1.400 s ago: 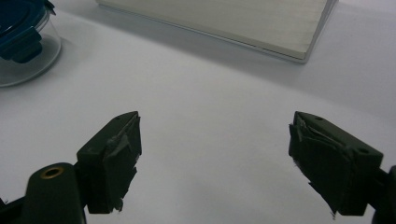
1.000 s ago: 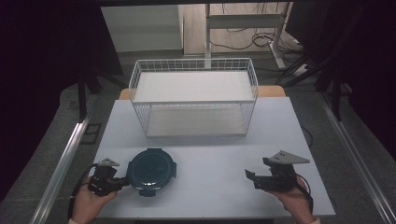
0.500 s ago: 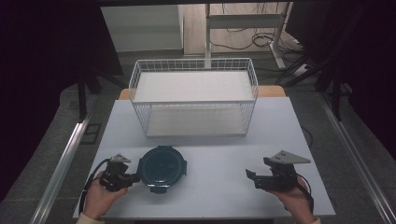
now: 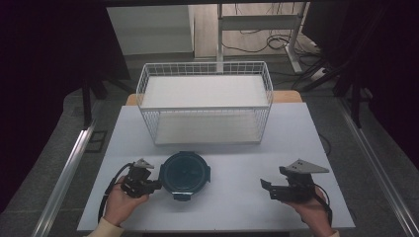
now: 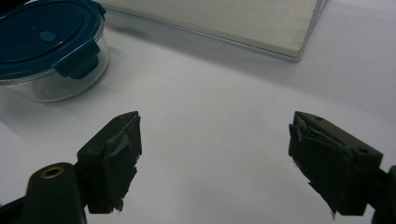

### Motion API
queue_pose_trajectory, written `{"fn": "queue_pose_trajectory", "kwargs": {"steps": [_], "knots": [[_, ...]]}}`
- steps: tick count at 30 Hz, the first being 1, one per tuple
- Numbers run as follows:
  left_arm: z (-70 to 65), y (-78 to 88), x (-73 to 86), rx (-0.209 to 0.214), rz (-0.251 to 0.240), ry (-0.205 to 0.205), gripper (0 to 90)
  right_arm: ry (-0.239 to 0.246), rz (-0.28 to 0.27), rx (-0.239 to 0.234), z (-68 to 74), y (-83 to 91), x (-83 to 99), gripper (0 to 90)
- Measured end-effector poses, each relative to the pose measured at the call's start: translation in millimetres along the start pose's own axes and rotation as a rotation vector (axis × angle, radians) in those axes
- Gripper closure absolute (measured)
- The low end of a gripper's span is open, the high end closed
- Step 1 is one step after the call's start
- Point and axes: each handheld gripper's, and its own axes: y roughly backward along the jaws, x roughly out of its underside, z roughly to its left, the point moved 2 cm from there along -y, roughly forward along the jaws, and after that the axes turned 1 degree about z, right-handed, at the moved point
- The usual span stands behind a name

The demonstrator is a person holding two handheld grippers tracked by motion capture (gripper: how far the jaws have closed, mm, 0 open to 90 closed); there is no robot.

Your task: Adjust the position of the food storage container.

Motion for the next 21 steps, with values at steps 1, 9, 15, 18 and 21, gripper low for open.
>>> {"fn": "queue_pose_trajectory", "kwargs": {"steps": [1,9,15,18,21], "knots": [[-1.9,-1.7,-2.0,0.001,-0.003,-0.002,90.0,0.0,0.0,0.0,0.0,-0.1,0.0,17.1],[-12.5,-13.6,-14.2,0.013,0.002,-0.013,90.0,0.003,0.0,0.0,0.4,-0.5,0.2,17.2],[-20.1,-22.1,-26.9,0.018,0.006,-0.033,90.0,0.003,-0.003,0.003,-0.5,0.1,0.3,17.2],[-24.1,-28.9,-32.8,0.02,0.013,-0.043,90.0,0.003,-0.003,0.004,-0.9,0.1,0.6,17.2],[-28.2,-33.6,-37.9,0.017,0.017,-0.052,90.0,0.003,-0.002,0.003,-0.7,0.0,0.5,17.2]]}}
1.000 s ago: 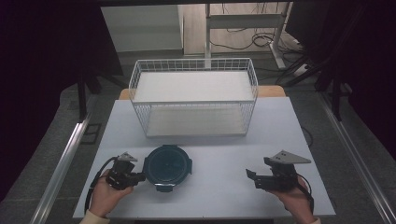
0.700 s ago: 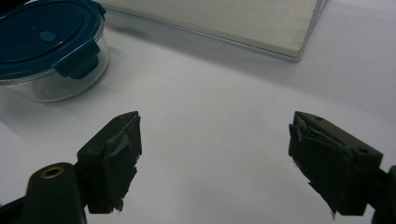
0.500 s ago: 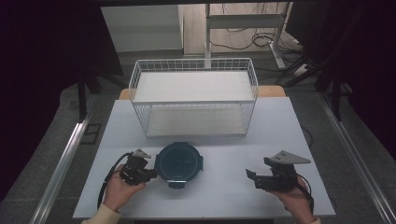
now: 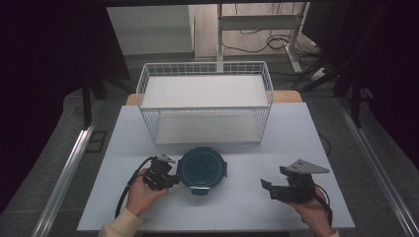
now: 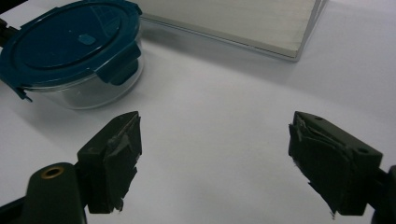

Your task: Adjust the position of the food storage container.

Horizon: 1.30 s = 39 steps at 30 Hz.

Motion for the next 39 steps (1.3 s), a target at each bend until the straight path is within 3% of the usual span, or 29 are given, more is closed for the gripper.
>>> {"fn": "queue_pose_trajectory", "kwargs": {"steps": [10,12,20,23,26,27,29,33,39], "knots": [[-1.2,-3.3,-3.9,0.023,-0.005,-0.01,90.0,-0.001,-0.001,0.005,-1.8,0.5,0.1,17.2],[0.2,-2.2,-1.7,0.045,-0.019,-0.003,90.0,-0.004,0.0,0.006,-1.9,0.3,0.6,17.2],[11.9,30.3,13.4,0.028,-0.09,0.022,88.2,-0.003,-0.016,0.013,-2.5,4.6,-0.4,17.3],[13.6,41.4,19.1,0.0,-0.109,0.027,78.8,-0.003,-0.012,0.014,-2.7,3.8,0.2,17.3],[14.0,51.8,19.9,-0.039,-0.144,0.05,57.3,0.003,-0.007,0.011,-1.3,2.4,0.3,17.3],[14.3,54.6,19.2,-0.053,-0.161,0.066,47.5,0.005,-0.007,0.01,-0.7,1.9,0.3,17.2],[16.0,62.9,17.1,-0.074,-0.2,0.104,36.3,0.007,-0.005,0.009,-0.3,1.0,0.4,17.3],[19.4,72.0,17.5,-0.061,-0.236,0.117,29.0,0.007,0.0,0.008,0.2,-0.2,1.0,17.3],[24.4,75.5,18.8,-0.04,-0.255,0.137,26.9,0.003,-0.002,0.005,0.5,-0.7,0.8,17.2]]}}
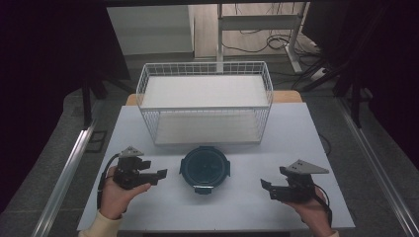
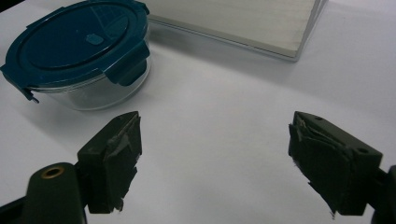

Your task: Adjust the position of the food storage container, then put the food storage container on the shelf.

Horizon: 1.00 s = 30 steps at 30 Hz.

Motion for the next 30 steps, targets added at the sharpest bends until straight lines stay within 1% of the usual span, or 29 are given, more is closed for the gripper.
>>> {"fn": "queue_pose_trajectory", "kwargs": {"steps": [6,9,11,15,18,20,22,23,24,25,28,29,30], "knots": [[2.4,1.9,-0.5,0.008,-0.01,0.01,26.1,0.005,0.002,-0.006,1.1,-2.9,-0.5,17.2],[2.0,3.1,-1.5,0.019,-0.02,0.01,26.0,0.007,0.001,-0.002,2.0,-3.6,-0.8,17.0],[2.2,4.0,-3.1,0.024,-0.032,0.018,24.6,0.009,0.0,-0.004,3.6,-3.7,-1.9,16.7],[2.3,2.9,-6.2,0.031,-0.038,0.029,22.6,0.005,-0.005,-0.004,5.4,-3.6,-5.0,17.9],[0.8,0.2,-7.5,0.044,-0.035,0.035,20.9,-0.021,0.0,-0.014,6.5,-4.7,-8.0,17.9],[-0.7,-1.8,-8.5,0.057,-0.03,0.039,20.5,-0.027,0.006,-0.023,7.0,-6.5,-9.5,17.9],[-1.4,-3.5,-10.3,0.067,-0.022,0.044,19.8,-0.056,0.025,-0.039,7.8,-9.2,-11.3,17.9],[-2.6,-6.0,-12.3,0.071,-0.019,0.045,19.5,-0.074,0.037,-0.055,8.8,-11.3,-12.3,17.9],[-3.9,-8.4,-14.0,0.077,-0.013,0.045,19.3,-0.09,0.053,-0.069,11.1,-15.8,-14.3,17.8],[-4.8,-10.5,-15.3,0.083,-0.005,0.042,18.8,-0.095,0.064,-0.073,13.5,-19.1,-15.9,17.5],[-7.8,-19.3,-19.9,0.115,0.015,0.053,18.1,-0.096,0.094,-0.089,20.2,-29.0,-20.0,15.9],[-9.2,-24.3,-22.5,0.132,0.025,0.057,18.0,-0.1,0.099,-0.094,22.1,-31.7,-21.4,15.7],[-10.1,-27.8,-24.1,0.14,0.033,0.062,17.8,-0.113,0.109,-0.107,25.2,-36.8,-24.2,14.8]]}}
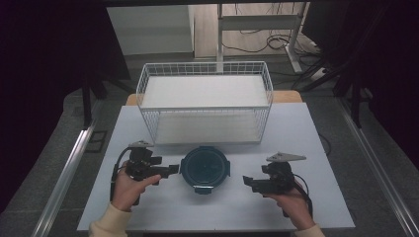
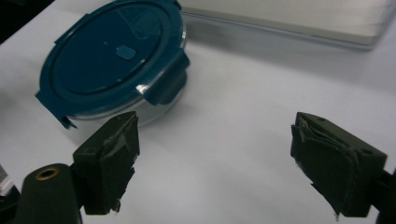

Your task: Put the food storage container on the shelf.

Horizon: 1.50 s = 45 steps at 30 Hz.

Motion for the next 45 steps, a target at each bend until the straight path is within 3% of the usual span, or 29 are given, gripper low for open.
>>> {"fn": "queue_pose_trajectory", "kwargs": {"steps": [4,10,13,16,24,37,45], "knots": [[1.5,-10.1,-3.4,0.012,0.028,0.008,16.5,-0.034,0.016,-0.031,3.2,-9.6,-5.3,13.9],[7.8,-15.4,-1.8,0.029,0.023,0.039,16.0,-0.081,0.025,-0.057,4.4,-19.3,-11.0,13.3],[9.6,-17.8,-0.7,0.08,0.018,0.052,16.0,-0.1,0.029,-0.081,7.5,-26.3,-14.4,12.7],[10.9,-23.0,-0.7,0.082,0.024,0.056,15.9,-0.115,0.032,-0.106,13.2,-33.4,-18.5,12.0],[13.3,-38.6,-1.1,0.144,0.05,0.091,15.6,-0.165,0.049,-0.163,22.7,-58.3,-26.6,11.1],[13.3,-60.2,1.3,0.22,0.106,0.12,16.1,-0.253,0.094,-0.201,30.5,-85.7,-26.8,10.5],[17.0,-69.6,3.1,0.227,0.135,0.158,16.2,-0.332,0.122,-0.24,31.9,-98.3,-23.9,10.9]]}}
